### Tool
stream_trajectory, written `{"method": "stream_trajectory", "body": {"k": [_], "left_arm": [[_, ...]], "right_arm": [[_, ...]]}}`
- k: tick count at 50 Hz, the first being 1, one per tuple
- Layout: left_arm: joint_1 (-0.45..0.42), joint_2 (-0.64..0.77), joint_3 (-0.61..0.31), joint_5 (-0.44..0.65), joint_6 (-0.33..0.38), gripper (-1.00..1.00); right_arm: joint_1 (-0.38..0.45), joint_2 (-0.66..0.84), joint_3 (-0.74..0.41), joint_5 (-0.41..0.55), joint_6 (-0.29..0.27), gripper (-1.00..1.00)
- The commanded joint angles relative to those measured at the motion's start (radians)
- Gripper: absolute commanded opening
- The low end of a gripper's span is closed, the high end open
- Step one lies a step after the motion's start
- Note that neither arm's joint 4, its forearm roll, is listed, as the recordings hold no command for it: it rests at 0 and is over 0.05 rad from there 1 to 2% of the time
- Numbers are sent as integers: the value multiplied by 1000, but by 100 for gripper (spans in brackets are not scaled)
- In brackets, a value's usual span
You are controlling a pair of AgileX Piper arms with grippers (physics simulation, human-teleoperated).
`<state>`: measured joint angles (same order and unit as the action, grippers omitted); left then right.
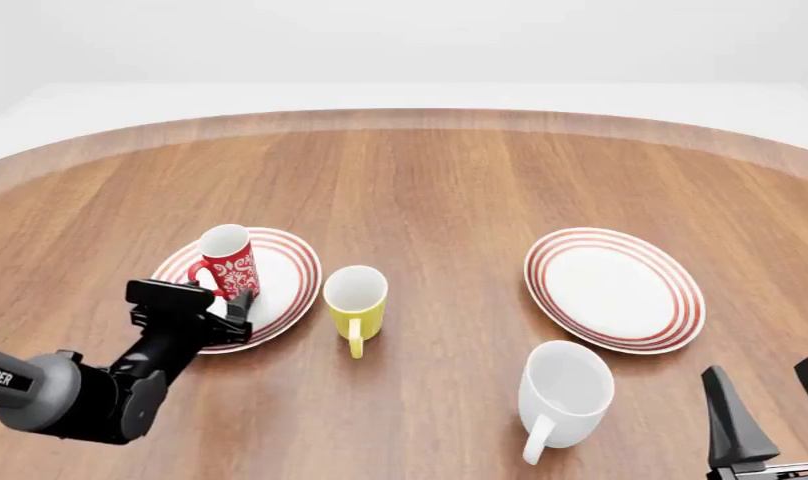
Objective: Put the red mug on the left plate.
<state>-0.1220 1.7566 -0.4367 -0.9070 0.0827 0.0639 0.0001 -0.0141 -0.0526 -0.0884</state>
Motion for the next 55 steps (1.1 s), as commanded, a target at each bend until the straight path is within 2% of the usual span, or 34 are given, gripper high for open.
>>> {"method": "stream_trajectory", "body": {"k": [1,13,27,35,41,44,46,48,49,50,52,53,54,55], "left_arm": [[-22,-13,11,3,-14,100],[-72,-28,21,8,-42,100],[-157,-122,169,-54,-80,100],[-226,-295,274,-22,-103,100],[-242,-439,346,37,-100,100],[-249,-586,385,126,-97,100],[-243,-748,407,245,-98,100],[-240,-1014,417,468,-94,100],[-240,-1027,416,483,-94,100],[-242,-1171,407,620,-99,100],[-246,-1331,400,779,-95,100],[-245,-1462,396,900,-85,100],[-249,-1602,375,1044,-88,100],[-249,-1614,373,1058,-88,100]], "right_arm": [[0,0,11,-7,1,100],[-3,0,13,5,8,100],[-10,0,14,33,15,100],[-6,0,14,39,11,100],[-3,0,14,29,-7,100],[2,0,14,14,-31,100],[4,0,13,0,-47,100],[12,0,12,-21,-78,100],[12,0,12,-21,-78,100],[12,0,11,-34,-96,100],[8,0,5,-50,-117,100],[6,0,1,-63,-137,100],[4,0,-4,-103,-187,100],[4,0,-4,-103,-187,100]]}}
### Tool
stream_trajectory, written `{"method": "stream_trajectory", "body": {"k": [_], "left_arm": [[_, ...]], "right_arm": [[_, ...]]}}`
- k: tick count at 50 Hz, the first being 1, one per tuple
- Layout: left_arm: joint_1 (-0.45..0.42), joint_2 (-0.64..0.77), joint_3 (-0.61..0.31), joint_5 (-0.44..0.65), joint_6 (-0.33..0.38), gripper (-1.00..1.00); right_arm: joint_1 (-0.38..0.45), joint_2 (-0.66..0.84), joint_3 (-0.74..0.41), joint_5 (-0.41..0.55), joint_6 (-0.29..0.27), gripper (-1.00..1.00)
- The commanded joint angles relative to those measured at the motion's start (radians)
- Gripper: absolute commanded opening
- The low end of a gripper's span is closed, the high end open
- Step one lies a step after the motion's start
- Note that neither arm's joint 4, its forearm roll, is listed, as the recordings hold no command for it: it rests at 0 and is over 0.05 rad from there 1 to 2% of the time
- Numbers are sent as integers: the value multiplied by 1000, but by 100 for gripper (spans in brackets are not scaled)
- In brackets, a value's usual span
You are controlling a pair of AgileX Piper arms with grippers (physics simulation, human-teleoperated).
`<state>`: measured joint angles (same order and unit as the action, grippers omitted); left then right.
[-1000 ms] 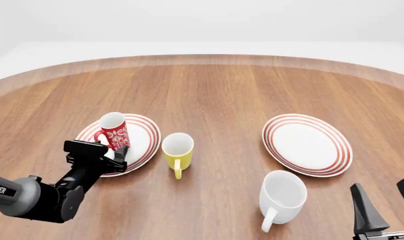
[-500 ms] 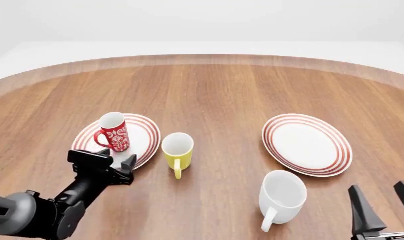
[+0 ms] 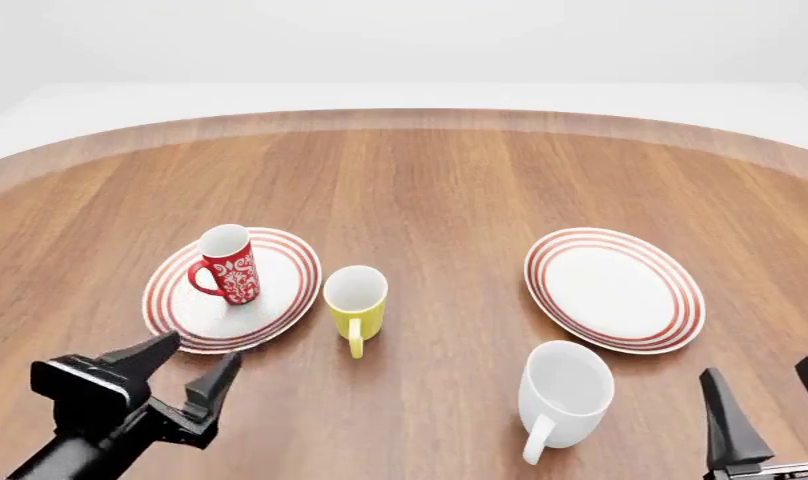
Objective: Put the red mug on the left plate.
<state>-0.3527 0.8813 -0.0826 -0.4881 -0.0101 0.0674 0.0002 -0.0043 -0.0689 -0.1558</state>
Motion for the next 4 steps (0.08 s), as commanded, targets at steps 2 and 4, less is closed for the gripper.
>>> {"method": "stream_trajectory", "body": {"k": [2,4], "left_arm": [[8,-881,-13,782,-35,100],[-9,-881,9,741,-98,100]], "right_arm": [[-62,0,-92,-63,-130,100],[-137,0,-246,133,18,100]]}}
